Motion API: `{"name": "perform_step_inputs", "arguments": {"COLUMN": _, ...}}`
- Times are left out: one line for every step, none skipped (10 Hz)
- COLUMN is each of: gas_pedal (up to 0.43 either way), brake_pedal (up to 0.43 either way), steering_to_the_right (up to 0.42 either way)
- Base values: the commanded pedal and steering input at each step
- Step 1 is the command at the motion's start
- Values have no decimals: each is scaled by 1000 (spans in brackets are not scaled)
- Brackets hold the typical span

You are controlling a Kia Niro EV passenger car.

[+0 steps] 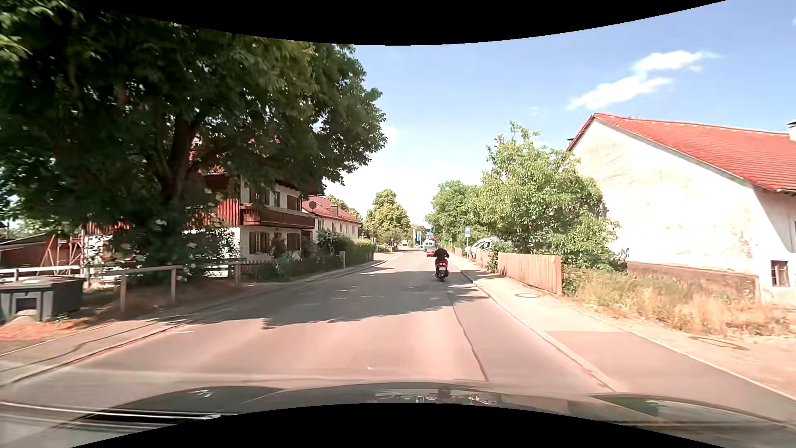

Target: Follow the waypoints while adhering to traffic rules and regulations

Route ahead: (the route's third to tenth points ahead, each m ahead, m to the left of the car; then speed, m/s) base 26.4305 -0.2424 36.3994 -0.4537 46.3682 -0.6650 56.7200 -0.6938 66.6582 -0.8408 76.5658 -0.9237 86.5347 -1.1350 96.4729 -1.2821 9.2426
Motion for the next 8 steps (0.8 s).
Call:
{"name": "perform_step_inputs", "arguments": {"gas_pedal": 150, "brake_pedal": 12, "steering_to_the_right": 20}}
{"name": "perform_step_inputs", "arguments": {"gas_pedal": 169, "brake_pedal": 12, "steering_to_the_right": 19}}
{"name": "perform_step_inputs", "arguments": {"gas_pedal": 177, "brake_pedal": 12, "steering_to_the_right": 14}}
{"name": "perform_step_inputs", "arguments": {"gas_pedal": 209, "brake_pedal": 12, "steering_to_the_right": 11}}
{"name": "perform_step_inputs", "arguments": {"gas_pedal": 209, "brake_pedal": 12, "steering_to_the_right": 8}}
{"name": "perform_step_inputs", "arguments": {"gas_pedal": 209, "brake_pedal": 6, "steering_to_the_right": 7}}
{"name": "perform_step_inputs", "arguments": {"gas_pedal": 209, "brake_pedal": 12, "steering_to_the_right": 7}}
{"name": "perform_step_inputs", "arguments": {"gas_pedal": 209, "brake_pedal": 12, "steering_to_the_right": 7}}
